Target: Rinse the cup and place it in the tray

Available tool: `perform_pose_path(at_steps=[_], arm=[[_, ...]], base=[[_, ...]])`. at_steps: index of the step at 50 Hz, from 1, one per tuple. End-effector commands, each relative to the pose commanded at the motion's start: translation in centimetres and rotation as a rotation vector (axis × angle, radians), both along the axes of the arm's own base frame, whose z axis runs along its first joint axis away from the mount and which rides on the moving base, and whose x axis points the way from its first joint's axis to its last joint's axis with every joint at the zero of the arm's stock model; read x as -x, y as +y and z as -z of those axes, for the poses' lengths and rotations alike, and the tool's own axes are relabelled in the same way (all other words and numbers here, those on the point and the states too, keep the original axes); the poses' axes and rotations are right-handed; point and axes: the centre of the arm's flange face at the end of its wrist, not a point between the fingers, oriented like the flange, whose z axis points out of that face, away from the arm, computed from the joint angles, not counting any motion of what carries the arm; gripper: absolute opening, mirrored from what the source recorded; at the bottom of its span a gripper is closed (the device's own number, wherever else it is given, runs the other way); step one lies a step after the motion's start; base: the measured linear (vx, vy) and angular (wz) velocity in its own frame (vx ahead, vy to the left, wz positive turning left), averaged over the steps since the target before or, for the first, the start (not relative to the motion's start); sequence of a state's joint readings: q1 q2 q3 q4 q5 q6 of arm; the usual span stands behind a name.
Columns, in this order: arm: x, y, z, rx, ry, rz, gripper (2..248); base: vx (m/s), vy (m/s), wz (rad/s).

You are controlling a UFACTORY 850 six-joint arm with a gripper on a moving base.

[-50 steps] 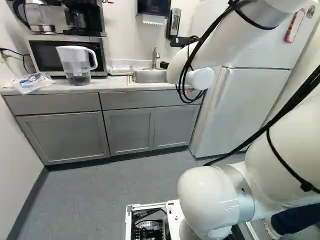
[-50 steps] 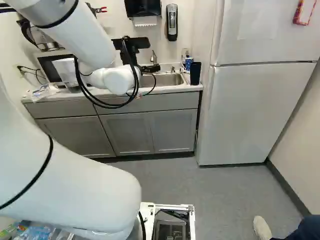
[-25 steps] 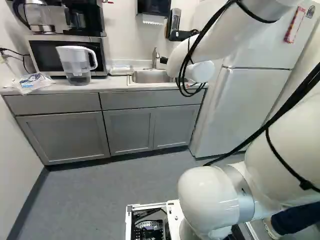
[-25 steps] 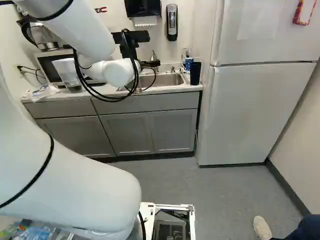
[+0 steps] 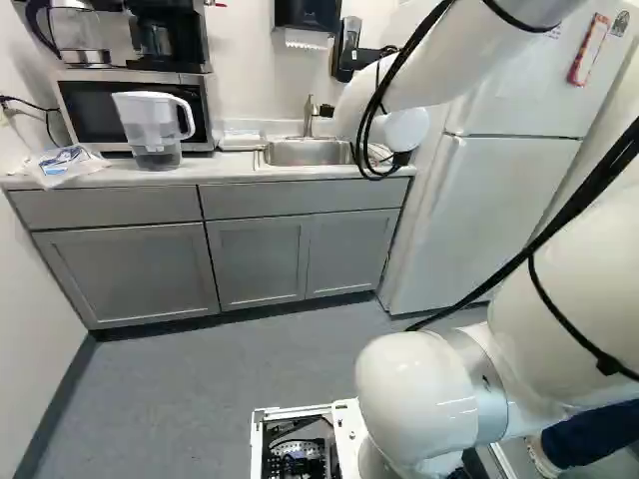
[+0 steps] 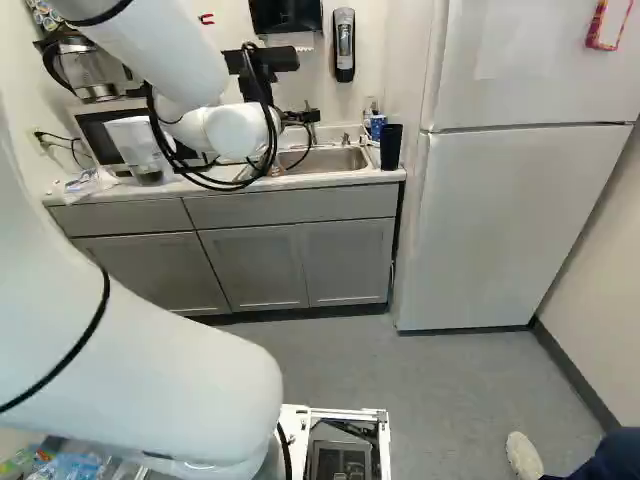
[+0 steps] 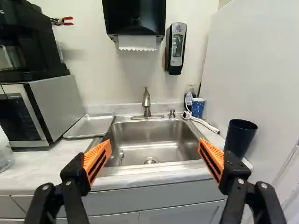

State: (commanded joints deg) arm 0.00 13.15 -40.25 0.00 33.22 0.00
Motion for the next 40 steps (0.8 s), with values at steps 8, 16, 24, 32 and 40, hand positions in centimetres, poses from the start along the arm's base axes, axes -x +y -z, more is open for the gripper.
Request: perform_pose_path(at_steps=[8,16,24,32,40], arm=[[-0.2,0.0,-0.7,0.0,-0.001,0.0,247],[-0.5,0.0,-1.5,0.0,-0.001,0.0,247],[-0.7,0.0,-2.2,0.0,-0.001,0.0,247],[-0.9,0.0,-2.9,0.0,-0.001,0.0,247],[-1.2,0.0,-3.7,0.0,0.0,0.0,247]], base=[[0.0,0.0,0.0],[0.0,0.0,0.0],[0.0,0.0,0.0],[0.0,0.0,0.0],[0.0,0.0,0.0]])
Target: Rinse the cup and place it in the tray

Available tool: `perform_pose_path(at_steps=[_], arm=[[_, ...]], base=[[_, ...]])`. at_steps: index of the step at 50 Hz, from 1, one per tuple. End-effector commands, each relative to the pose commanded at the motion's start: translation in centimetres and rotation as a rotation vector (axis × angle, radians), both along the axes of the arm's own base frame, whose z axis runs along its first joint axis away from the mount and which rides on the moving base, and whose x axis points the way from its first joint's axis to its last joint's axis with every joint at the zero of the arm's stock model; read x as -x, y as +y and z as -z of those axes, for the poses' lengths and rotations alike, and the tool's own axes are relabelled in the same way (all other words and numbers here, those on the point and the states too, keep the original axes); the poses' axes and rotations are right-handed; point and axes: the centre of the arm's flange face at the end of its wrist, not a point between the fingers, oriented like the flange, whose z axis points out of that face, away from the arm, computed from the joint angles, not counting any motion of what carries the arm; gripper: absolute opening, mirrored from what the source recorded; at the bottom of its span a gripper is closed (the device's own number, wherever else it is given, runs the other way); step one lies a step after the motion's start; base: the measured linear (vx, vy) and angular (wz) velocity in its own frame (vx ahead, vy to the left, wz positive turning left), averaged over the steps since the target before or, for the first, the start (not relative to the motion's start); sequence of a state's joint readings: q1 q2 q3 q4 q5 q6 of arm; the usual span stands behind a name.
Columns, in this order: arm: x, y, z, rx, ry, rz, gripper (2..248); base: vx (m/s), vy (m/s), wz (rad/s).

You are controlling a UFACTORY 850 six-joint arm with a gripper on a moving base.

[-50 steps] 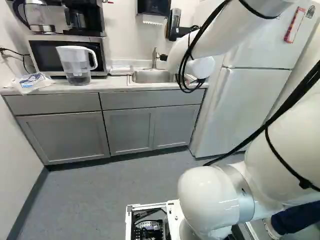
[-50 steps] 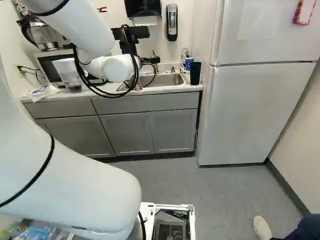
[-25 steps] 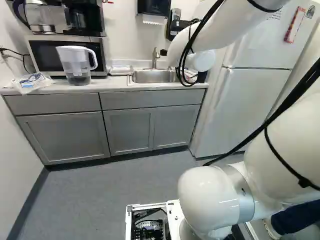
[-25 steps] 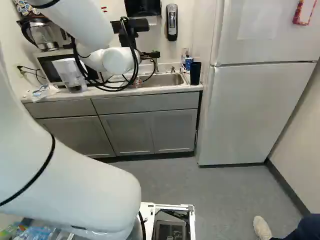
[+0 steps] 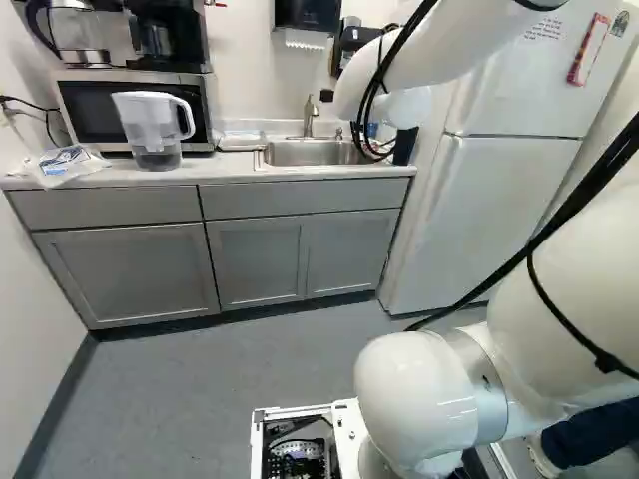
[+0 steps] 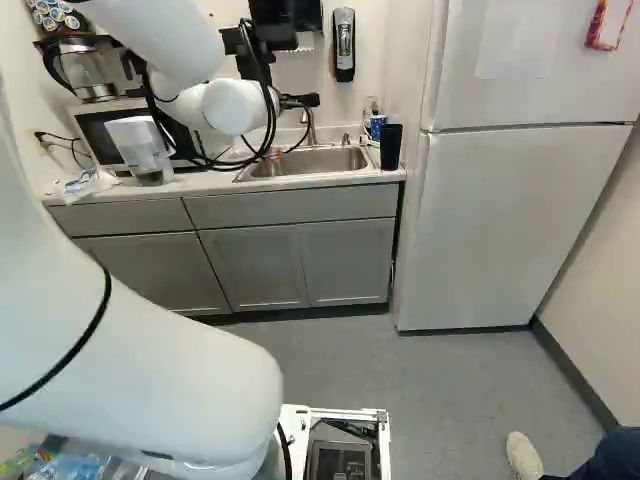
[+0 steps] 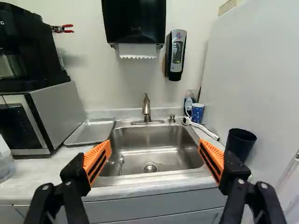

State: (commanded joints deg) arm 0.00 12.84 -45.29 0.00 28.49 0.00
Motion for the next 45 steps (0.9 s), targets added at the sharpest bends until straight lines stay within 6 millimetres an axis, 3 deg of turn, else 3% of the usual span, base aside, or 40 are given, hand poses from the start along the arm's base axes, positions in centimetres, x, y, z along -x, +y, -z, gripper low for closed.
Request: perform_pose_path(at_steps=[25,45], arm=[[-0.4,0.0,-2.3,0.0,-0.006,0.0,247],[-0.4,0.0,-2.3,0.0,-0.006,0.0,247]], base=[[0.0,0.0,0.0],[0.0,0.0,0.0]])
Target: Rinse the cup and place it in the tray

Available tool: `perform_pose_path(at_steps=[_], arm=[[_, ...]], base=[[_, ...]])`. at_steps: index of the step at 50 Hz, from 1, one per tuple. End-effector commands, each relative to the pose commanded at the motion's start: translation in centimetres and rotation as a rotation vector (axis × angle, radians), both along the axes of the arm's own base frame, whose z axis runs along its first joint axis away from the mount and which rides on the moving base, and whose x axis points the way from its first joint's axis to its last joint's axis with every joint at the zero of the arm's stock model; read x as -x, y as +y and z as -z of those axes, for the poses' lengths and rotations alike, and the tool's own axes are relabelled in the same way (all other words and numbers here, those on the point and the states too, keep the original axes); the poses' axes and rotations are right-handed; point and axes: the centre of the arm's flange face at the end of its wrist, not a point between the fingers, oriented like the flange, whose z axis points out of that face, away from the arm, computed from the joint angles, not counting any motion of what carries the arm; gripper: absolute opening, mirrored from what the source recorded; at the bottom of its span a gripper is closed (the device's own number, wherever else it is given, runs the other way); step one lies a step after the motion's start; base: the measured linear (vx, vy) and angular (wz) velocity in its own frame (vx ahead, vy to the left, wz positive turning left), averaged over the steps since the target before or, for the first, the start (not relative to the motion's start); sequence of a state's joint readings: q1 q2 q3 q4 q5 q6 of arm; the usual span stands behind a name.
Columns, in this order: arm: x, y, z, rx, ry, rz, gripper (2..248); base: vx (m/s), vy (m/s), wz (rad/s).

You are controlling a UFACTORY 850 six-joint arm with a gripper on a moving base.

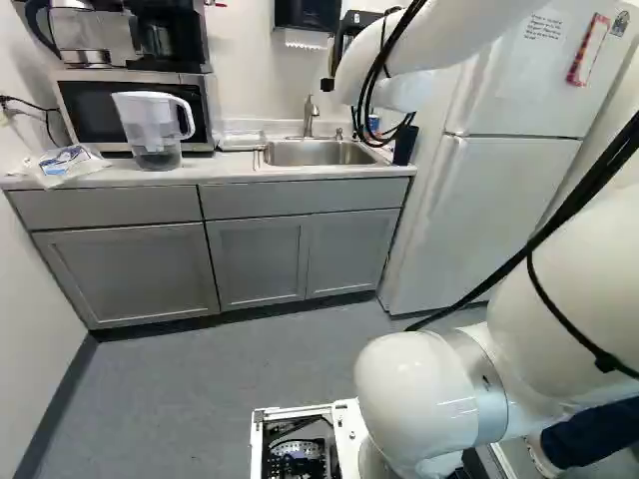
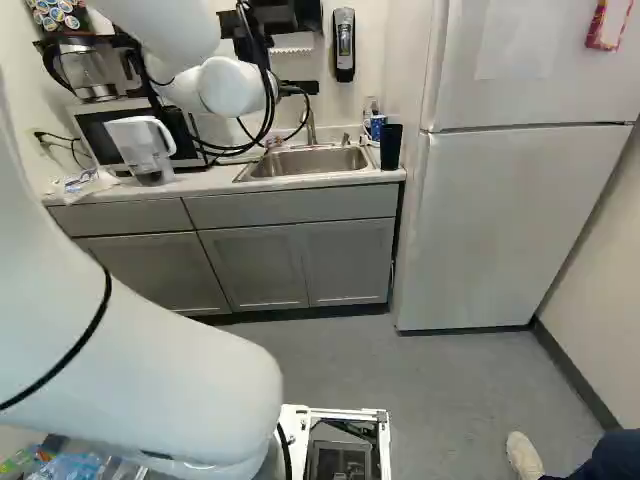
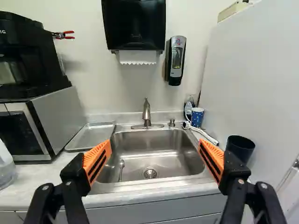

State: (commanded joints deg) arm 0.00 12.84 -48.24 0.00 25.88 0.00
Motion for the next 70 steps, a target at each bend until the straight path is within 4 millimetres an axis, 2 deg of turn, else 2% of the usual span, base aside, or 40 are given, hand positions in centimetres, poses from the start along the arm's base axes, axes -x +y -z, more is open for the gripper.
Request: perform_pose_path(at_steps=[44,70], arm=[[0.0,0.0,0.0,0.0,0.0,0.0,247],[0.0,0.0,0.0,0.0,0.0,0.0,247]], base=[[0.005,0.0,0.0],[0.086,0.001,-0.006]])
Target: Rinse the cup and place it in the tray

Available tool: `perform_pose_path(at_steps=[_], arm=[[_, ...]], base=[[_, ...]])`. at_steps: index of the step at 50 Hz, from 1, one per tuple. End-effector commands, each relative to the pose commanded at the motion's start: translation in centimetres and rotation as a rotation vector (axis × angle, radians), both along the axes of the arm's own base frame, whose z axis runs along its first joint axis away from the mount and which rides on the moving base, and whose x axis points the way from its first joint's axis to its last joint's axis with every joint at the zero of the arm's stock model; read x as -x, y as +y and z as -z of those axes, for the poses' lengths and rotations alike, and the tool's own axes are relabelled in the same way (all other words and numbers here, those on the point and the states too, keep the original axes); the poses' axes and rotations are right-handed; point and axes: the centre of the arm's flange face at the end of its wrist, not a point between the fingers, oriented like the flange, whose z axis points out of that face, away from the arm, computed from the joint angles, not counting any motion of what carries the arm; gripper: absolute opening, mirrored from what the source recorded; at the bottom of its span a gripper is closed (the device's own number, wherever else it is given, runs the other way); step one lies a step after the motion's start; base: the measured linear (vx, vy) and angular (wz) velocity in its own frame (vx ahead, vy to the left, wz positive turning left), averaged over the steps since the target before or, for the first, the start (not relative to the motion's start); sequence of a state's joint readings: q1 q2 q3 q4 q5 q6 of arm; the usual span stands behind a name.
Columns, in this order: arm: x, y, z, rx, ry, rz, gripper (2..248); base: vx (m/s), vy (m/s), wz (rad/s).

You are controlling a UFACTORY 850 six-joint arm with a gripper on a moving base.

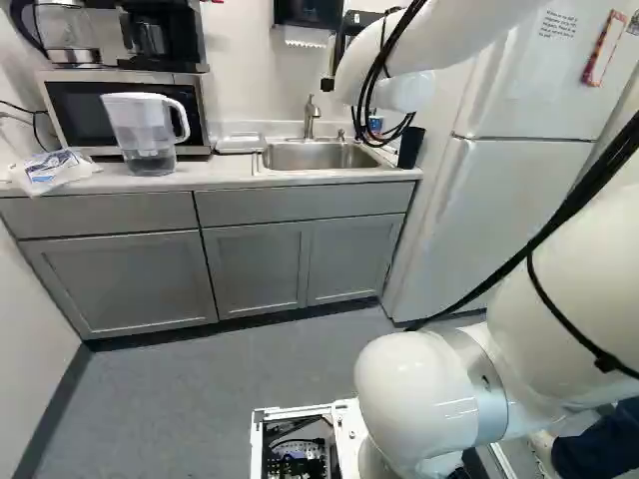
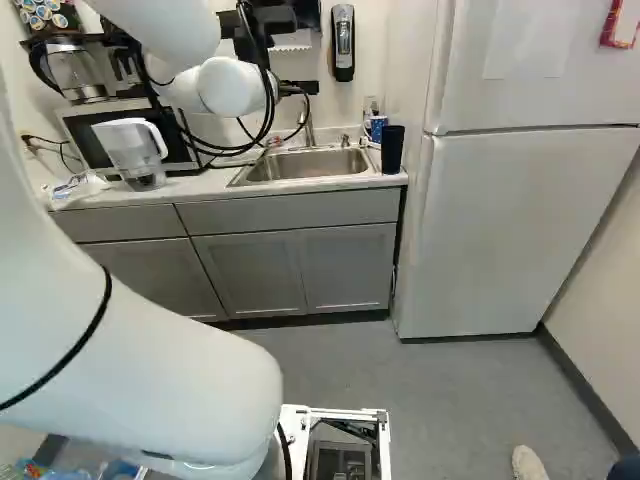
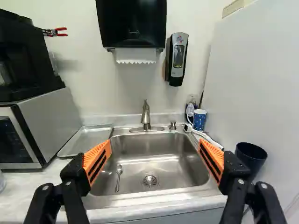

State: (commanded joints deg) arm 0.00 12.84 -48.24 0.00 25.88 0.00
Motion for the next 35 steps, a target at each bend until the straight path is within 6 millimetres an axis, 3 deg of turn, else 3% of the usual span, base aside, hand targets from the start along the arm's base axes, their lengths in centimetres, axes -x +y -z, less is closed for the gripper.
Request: perform_pose_path(at_steps=[35], arm=[[0.0,0.0,0.0,0.0,0.0,0.0,247]], base=[[0.14,0.004,-0.006]])
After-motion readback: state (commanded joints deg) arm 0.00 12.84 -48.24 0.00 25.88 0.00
